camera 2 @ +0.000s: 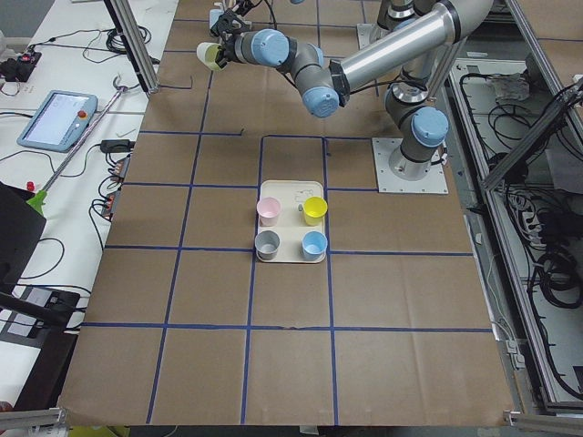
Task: Transfer IKEA cup to right arm and place on rack
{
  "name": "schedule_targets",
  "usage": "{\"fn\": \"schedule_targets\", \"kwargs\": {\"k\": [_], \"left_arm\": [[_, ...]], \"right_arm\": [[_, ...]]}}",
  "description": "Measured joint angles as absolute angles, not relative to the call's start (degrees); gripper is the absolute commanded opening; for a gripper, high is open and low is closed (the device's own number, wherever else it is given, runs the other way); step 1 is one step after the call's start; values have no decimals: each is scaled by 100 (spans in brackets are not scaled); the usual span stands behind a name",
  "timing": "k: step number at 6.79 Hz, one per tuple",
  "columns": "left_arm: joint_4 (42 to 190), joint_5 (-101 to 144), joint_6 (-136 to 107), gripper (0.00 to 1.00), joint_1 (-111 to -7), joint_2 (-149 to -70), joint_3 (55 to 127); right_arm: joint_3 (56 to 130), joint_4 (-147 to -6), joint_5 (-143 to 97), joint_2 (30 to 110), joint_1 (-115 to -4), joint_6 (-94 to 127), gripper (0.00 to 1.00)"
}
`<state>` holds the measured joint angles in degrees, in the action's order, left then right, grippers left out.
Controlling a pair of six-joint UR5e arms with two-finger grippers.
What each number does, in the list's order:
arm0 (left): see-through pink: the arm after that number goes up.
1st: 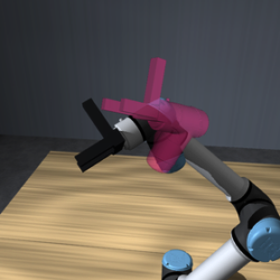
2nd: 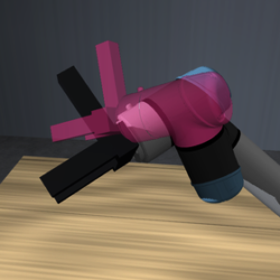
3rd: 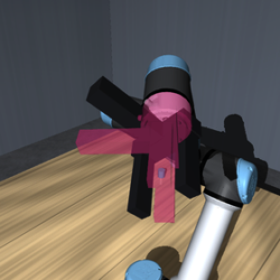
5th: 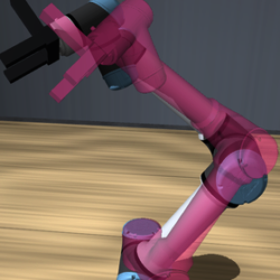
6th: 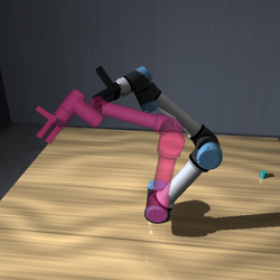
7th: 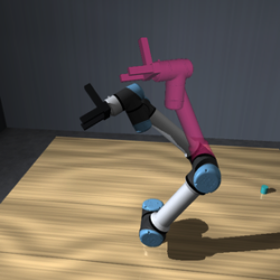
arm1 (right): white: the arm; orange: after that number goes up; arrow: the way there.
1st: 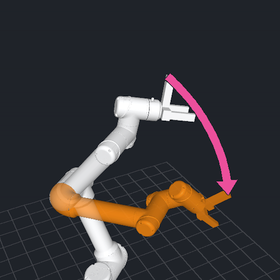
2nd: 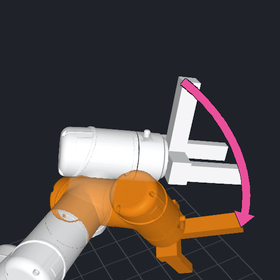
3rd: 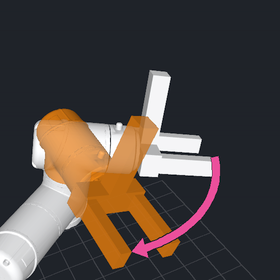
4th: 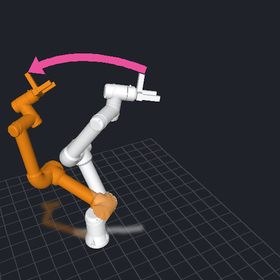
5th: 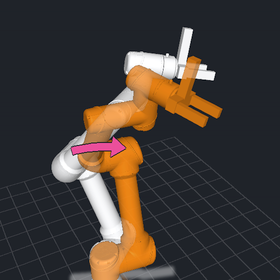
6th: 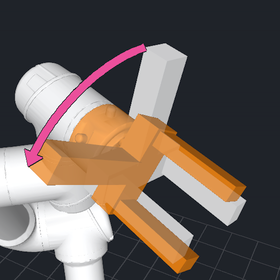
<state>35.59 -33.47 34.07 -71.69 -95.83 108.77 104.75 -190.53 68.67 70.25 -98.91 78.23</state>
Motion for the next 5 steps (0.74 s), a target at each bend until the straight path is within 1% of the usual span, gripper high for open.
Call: {"fn": "schedule_targets", "kwargs": {"k": [1,2,4,5], "left_arm": [[2797,-3184,3412,0,-7274,-9671,11241],[1992,-3030,3403,0,-7406,-9926,11462],[657,-2716,3229,0,-7653,-10559,11546],[233,-2590,3154,0,-7716,-10739,11565]], "right_arm": [[10471,-19051,6866,7019,-9893,7808,100],[10469,-19051,6863,7013,-9896,7788,100],[10468,-19051,6824,6996,-9896,7819,100],[10470,-19048,6813,6969,-9899,7872,100]]}}
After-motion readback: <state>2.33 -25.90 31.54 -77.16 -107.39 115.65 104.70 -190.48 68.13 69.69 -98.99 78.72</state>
